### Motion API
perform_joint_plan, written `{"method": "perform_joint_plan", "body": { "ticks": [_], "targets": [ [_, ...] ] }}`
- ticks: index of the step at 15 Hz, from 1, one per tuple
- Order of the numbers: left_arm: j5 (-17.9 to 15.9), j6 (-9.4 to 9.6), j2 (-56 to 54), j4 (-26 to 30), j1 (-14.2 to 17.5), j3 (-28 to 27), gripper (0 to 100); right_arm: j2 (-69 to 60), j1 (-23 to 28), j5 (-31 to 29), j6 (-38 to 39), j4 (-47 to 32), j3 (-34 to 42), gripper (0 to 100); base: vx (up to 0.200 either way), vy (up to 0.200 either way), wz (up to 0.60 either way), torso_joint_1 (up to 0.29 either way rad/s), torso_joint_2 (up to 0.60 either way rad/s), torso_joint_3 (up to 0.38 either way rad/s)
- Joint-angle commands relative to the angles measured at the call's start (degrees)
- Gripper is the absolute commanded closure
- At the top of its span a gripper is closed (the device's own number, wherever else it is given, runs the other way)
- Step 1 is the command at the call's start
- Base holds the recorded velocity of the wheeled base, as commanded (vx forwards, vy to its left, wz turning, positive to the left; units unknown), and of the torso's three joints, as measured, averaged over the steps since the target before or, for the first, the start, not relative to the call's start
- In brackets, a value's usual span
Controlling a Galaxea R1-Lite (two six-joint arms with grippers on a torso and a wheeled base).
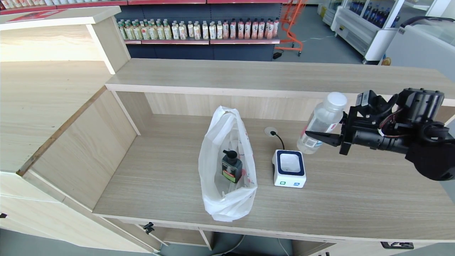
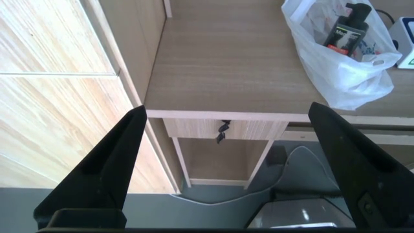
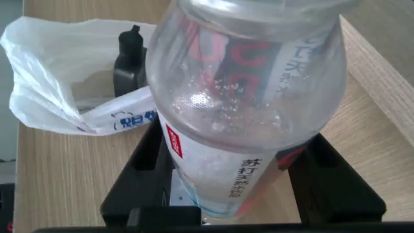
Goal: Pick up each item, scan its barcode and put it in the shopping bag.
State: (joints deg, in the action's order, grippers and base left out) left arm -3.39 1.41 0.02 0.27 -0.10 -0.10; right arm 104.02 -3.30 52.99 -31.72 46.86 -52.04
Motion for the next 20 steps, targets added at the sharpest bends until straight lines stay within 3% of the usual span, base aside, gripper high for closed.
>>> {"method": "perform_joint_plan", "body": {
  "ticks": [1, 6, 8, 11, 15, 20],
  "targets": [
    [0.0, -0.01, 0.0, 0.0, 0.0, 0.0, 0, -10.0, -0.4, -0.9, 8.7, 0.1, 4.7, 100, 0.0, 0.0, 0.0, 0.0, 0.0, 0.0],
    [0.0, -0.01, 0.0, 0.0, 0.0, 0.1, 0, -11.6, 0.5, -1.0, 14.2, 0.2, 9.0, 100, 0.0, 0.0, 0.0, 0.0, 0.0, 0.0],
    [0.0, -0.01, 0.0, 0.0, 0.0, 0.0, 0, -11.2, 0.3, -4.6, 15.1, 0.2, 8.9, 100, 0.0, 0.0, 0.0, 0.0, 0.0, 0.0],
    [0.0, -0.01, 0.0, 0.0, 0.0, 0.0, 0, -11.2, -2.3, -11.9, 22.5, 0.2, 7.9, 100, 0.0, 0.0, 0.0, 0.0, 0.0, 0.0],
    [0.0, -0.01, 0.0, 0.0, 0.0, 0.0, 0, -10.3, -6.4, -20.3, 33.5, 0.0, 6.0, 100, 0.0, 0.2, 0.0, -0.005, 0.0, 0.0],
    [0.0, -0.01, 0.0, 0.0, 0.0, 0.0, 0, -3.6, -12.3, -28.2, 35.3, 1.2, 4.4, 100, 0.0, 0.0, 0.0, 0.0, 0.0, 0.0]
  ]
}}
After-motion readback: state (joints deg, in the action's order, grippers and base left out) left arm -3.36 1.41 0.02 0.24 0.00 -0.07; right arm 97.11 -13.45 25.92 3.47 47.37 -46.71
